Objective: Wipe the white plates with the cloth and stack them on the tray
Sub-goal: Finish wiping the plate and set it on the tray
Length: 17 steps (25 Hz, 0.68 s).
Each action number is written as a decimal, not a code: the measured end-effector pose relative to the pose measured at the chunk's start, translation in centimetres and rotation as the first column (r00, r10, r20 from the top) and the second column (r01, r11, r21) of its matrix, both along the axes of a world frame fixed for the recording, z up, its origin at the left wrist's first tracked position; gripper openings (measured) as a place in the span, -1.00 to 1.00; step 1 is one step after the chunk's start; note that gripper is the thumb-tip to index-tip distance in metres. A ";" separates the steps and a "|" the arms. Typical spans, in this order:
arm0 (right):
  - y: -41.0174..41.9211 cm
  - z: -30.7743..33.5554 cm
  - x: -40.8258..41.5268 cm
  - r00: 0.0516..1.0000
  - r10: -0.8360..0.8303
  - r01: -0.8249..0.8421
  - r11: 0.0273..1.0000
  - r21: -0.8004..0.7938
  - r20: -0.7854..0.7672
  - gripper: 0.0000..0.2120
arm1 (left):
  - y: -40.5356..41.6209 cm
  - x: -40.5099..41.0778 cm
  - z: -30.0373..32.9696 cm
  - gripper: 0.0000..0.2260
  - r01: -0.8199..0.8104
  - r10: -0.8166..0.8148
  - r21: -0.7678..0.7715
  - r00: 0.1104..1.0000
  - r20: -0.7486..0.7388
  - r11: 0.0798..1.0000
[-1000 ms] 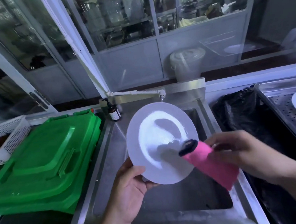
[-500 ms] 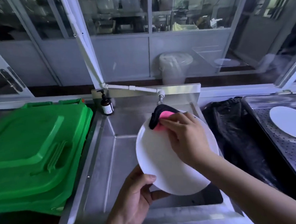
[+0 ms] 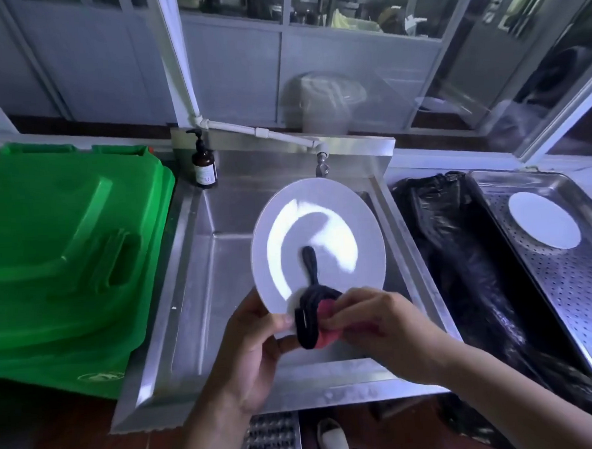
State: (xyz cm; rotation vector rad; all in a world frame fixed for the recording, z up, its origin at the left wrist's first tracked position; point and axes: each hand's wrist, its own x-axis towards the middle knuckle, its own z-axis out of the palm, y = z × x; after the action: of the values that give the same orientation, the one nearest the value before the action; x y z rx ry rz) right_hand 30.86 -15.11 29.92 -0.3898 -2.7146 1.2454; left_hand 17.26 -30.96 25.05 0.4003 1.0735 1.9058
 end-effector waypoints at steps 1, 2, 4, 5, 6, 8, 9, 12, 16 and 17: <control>-0.5 0.3 0.4 0.999 0.016 -0.015 0.999 -0.038 0.041 -0.75 | -0.3 -0.1 0.0 -0.50 0.010 -0.010 -0.001 1.000 -0.014 1.000; -0.8 0.9 0.7 0.994 0.049 -0.043 0.997 -0.062 0.099 -0.76 | -0.6 -0.2 -0.1 -0.52 0.017 -0.017 -0.004 1.000 -0.019 1.000; -0.7 2.8 1.3 0.960 0.143 -0.129 0.989 -0.071 0.241 -0.78 | -0.9 -0.2 -0.1 -0.53 0.029 -0.029 0.006 1.000 0.011 1.000; -0.6 3.9 1.6 0.937 0.179 -0.170 0.984 -0.055 0.299 -0.78 | -1.1 -0.3 -0.1 -0.51 0.033 -0.033 0.020 0.999 0.034 0.999; -0.4 5.1 1.9 0.921 0.197 -0.201 0.979 -0.022 0.336 -0.79 | -1.3 -0.4 0.0 -0.50 0.032 -0.033 0.032 0.998 0.052 0.999; 0.0 7.4 2.5 0.913 0.180 -0.228 0.969 0.093 0.366 -0.78 | -1.9 -0.7 0.3 -0.49 0.019 -0.022 0.046 0.998 0.059 0.999; 0.3 8.4 2.8 0.914 0.151 -0.225 0.961 0.162 0.378 -0.77 | -2.1 -0.8 0.5 -0.49 0.013 -0.016 0.050 0.998 0.053 0.999; 1.0 10.6 2.7 0.932 0.087 -0.200 0.934 0.297 0.353 -0.77 | -3.0 -1.2 0.9 -0.46 0.013 -0.014 0.052 1.000 0.025 0.999; 0.0 11.0 1.2 0.991 0.103 -0.130 0.881 0.454 0.083 -0.79 | -4.0 -1.6 1.6 -0.45 -0.006 0.006 0.046 1.000 -0.009 0.999; -0.3 10.8 0.8 0.995 0.094 -0.087 0.839 0.537 0.015 -0.81 | -4.2 -1.7 1.9 -0.45 -0.005 0.006 0.050 1.000 -0.023 0.999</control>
State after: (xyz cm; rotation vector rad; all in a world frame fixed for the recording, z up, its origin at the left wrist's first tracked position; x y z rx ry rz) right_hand 31.64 -15.42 40.69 -0.1816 -2.9343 0.4414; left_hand 15.58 -35.14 26.91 0.4488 1.0445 1.9403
